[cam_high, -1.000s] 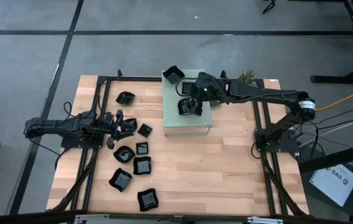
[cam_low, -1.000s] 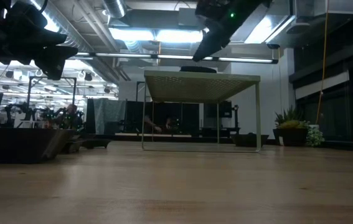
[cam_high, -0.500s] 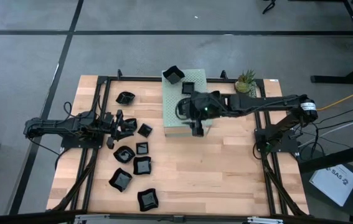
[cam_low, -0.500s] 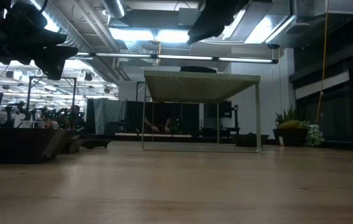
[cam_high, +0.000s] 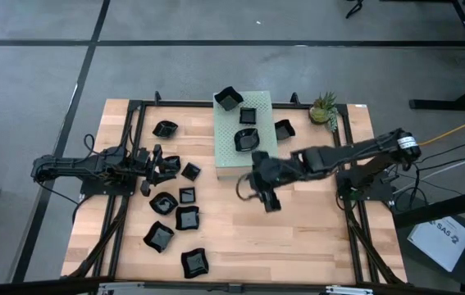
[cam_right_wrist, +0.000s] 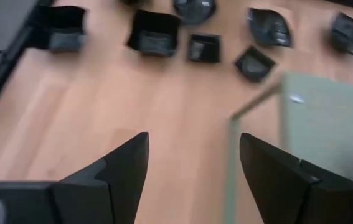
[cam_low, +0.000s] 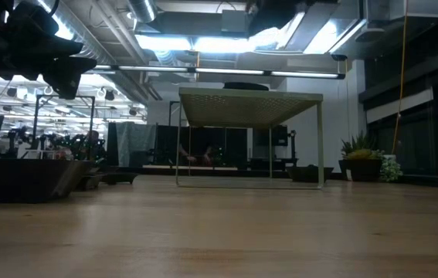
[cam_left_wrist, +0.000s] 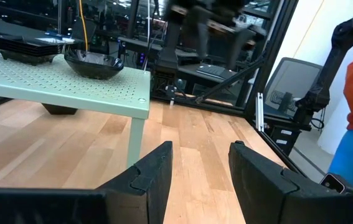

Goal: Pick & Place Mini shaped plates
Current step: Stack the black distorted square plate on top of the black distorted square plates on the shelf

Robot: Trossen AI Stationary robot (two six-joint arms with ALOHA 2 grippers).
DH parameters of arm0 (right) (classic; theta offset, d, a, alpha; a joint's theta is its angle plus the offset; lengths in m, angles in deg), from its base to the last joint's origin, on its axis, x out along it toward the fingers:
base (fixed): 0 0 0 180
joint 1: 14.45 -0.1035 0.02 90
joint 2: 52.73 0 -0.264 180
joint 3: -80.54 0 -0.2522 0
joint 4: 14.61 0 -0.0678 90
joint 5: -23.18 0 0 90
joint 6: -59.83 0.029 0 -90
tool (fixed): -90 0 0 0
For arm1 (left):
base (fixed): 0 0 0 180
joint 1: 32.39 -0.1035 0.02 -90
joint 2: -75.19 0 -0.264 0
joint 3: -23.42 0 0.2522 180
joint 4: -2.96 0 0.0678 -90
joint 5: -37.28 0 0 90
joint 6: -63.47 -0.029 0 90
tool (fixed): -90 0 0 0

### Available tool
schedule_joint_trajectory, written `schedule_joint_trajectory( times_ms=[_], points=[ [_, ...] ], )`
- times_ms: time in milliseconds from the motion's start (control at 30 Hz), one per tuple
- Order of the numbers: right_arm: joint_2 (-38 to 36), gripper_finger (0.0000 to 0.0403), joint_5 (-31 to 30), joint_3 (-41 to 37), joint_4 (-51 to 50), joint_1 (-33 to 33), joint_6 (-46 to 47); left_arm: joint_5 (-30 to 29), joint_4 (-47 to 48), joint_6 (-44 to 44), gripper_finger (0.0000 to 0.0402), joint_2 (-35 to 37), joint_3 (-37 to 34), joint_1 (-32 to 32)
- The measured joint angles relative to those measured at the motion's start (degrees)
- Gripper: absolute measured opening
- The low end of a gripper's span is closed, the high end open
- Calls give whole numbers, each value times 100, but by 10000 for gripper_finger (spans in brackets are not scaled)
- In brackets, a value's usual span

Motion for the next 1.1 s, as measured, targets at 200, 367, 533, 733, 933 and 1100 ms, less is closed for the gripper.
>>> schedule_joint_trajectory(
  times_ms=[200,367,533,733,933,1100],
  points=[
    [0,248,17,0,-35,-811,6,2,0,0,152,0,2,0],
    [2,248,11,0,-130,-1354,-3,2,0,0,152,0,2,0],
    [4,248,11,0,-222,-1745,-7,1,0,0,152,0,2,1],
    [4,248,2,0,-228,-2054,126,1,0,0,152,1,0,1],
    [4,248,0,0,-261,-2311,131,2,0,0,152,0,2,0],
    [4,248,0,0,-291,-2470,96,2,0,0,152,0,2,0]
  ],
)
